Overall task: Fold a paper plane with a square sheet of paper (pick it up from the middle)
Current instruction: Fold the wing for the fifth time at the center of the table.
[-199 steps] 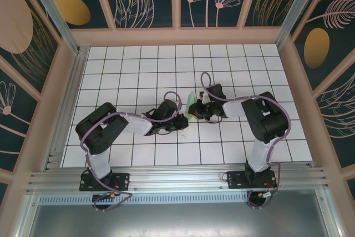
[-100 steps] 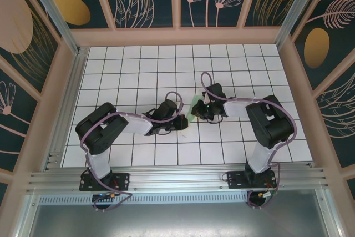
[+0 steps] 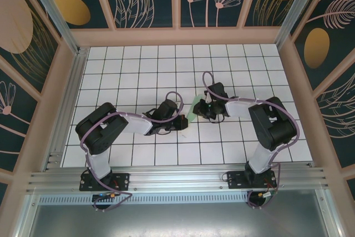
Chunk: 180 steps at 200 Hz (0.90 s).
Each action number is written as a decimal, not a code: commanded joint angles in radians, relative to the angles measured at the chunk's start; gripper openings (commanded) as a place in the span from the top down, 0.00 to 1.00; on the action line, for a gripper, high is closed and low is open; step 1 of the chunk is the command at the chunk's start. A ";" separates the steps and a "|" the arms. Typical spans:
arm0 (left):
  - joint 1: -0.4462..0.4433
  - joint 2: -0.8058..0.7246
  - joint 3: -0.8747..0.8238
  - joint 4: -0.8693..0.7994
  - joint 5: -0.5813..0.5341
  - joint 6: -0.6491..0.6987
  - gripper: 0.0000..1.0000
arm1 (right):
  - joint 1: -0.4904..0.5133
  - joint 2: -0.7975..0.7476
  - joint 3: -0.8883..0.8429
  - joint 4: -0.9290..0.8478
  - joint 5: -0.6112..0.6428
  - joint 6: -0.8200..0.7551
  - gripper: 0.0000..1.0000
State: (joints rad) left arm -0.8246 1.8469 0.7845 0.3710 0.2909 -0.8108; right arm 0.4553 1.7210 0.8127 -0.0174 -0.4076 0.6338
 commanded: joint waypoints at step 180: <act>-0.001 -0.068 0.065 0.000 0.001 -0.071 0.78 | -0.024 0.080 -0.003 -0.037 0.079 -0.074 0.94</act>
State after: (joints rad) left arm -0.8246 1.7893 0.8135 0.3061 0.3054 -0.8371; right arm 0.4374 1.7435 0.8185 -0.0059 -0.3862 0.5812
